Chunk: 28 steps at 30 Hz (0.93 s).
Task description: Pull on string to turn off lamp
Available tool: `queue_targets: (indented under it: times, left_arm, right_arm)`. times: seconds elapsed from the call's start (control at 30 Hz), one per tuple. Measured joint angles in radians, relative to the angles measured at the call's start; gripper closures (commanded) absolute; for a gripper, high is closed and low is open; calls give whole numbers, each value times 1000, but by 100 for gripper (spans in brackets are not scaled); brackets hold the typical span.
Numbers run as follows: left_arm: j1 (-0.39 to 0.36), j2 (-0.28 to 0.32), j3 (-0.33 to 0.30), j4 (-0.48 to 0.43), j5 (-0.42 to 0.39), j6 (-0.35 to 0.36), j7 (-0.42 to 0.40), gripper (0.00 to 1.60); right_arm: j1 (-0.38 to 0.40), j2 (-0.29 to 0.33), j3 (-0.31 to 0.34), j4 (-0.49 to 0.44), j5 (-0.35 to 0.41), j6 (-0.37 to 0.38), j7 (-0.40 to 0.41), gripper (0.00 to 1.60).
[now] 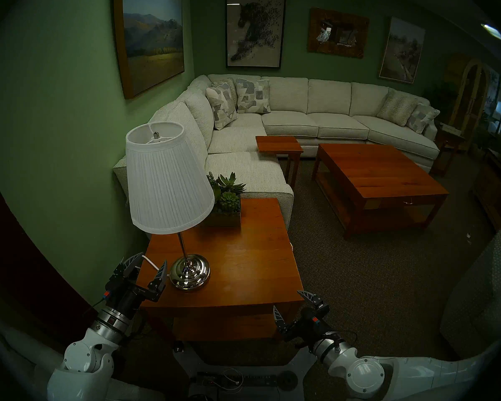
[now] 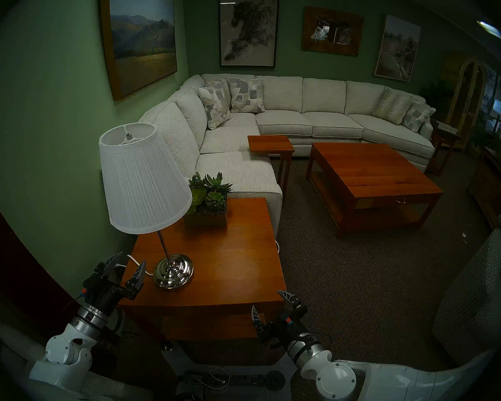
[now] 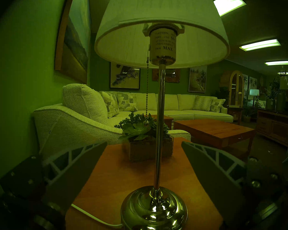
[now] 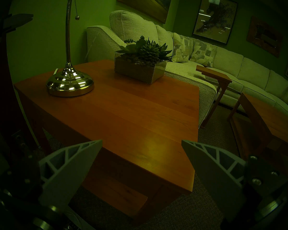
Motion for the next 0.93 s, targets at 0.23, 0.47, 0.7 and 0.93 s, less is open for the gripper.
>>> queue_targets:
  times: [0.23, 0.47, 0.7, 0.93]
  left_arm:
    - [23, -13, 2, 43, -24, -13, -26, 0]
    - [29, -19, 3, 67, -24, -21, -42, 0]
    - [26, -21, 3, 78, -38, -40, -70, 0]
    - [32, -16, -3, 65, -77, -55, -112, 0]
  right_arm:
    - [0, 0, 0, 0, 0, 0, 0, 0]
    - [0, 0, 0, 0, 0, 0, 0, 0]
    - [0, 0, 0, 0, 0, 0, 0, 0]
    - [0, 0, 0, 0, 0, 0, 0, 0]
